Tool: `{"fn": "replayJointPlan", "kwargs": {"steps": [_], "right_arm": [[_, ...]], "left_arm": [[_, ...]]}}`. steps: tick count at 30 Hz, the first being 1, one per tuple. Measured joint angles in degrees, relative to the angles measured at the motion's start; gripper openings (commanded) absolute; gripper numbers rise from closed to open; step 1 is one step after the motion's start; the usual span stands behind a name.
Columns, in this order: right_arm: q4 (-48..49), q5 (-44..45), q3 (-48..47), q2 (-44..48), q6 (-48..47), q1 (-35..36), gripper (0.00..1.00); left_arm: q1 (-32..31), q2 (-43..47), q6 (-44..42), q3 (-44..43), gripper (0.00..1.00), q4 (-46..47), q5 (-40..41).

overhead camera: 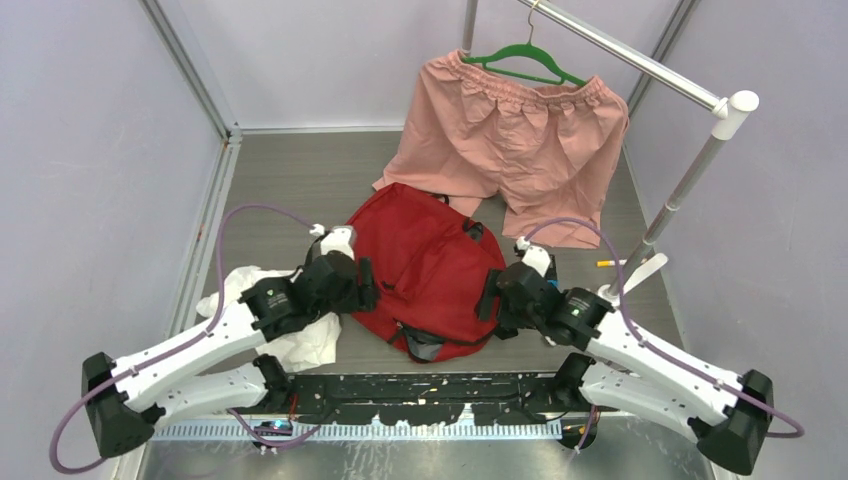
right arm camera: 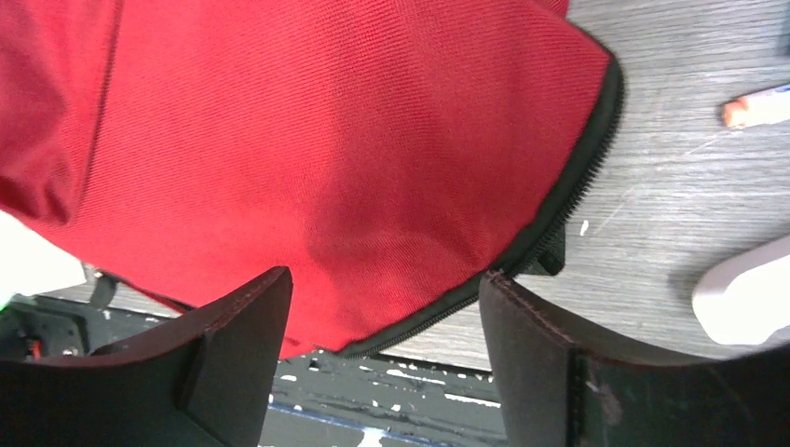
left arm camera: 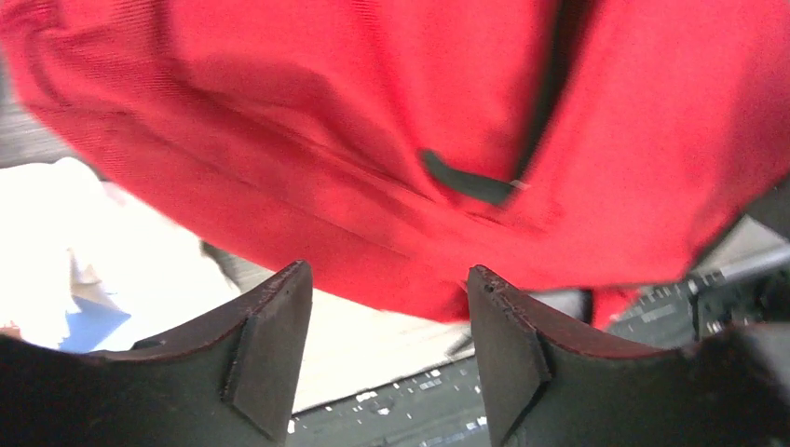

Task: Pack the student bag
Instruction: Adjust the student bag at the center of the board.

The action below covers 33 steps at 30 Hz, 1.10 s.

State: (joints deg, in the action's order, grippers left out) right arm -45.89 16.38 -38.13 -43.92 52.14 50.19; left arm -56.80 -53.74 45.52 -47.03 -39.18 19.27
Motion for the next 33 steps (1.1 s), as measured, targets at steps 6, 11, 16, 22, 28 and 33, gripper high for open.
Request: {"fn": "replayJointPlan", "kwargs": {"steps": [6, 11, 16, 22, 28, 33], "right_arm": [[10.6, -2.8, 3.5, -10.3, -2.8, -1.2, 0.45], [22.5, -8.2, 2.5, -24.6, -6.6, -7.2, 0.37], [27.0, -14.0, -7.7, -39.5, -10.5, -10.0, 0.35], [27.4, -16.1, -13.1, -37.5, -11.9, -6.7, 0.61], [25.8, -14.5, -11.6, -20.1, -9.5, -2.3, 0.65], [20.9, -11.5, -8.9, -12.5, -7.5, -2.6, 0.68]], "left_arm": [[14.3, -3.0, -0.6, 7.9, 0.60, 4.9, -4.2], [26.4, -9.5, -5.0, 6.5, 0.62, 7.0, -11.8], [32.2, -14.4, -10.7, -1.5, 0.65, 7.2, -13.5], [32.9, -10.2, -14.1, -8.6, 0.65, 4.9, -15.8], [22.7, 1.4, -12.0, -2.4, 0.68, 1.6, -19.3], [18.3, 3.6, -11.3, 4.3, 0.64, -1.2, -19.8]]}}
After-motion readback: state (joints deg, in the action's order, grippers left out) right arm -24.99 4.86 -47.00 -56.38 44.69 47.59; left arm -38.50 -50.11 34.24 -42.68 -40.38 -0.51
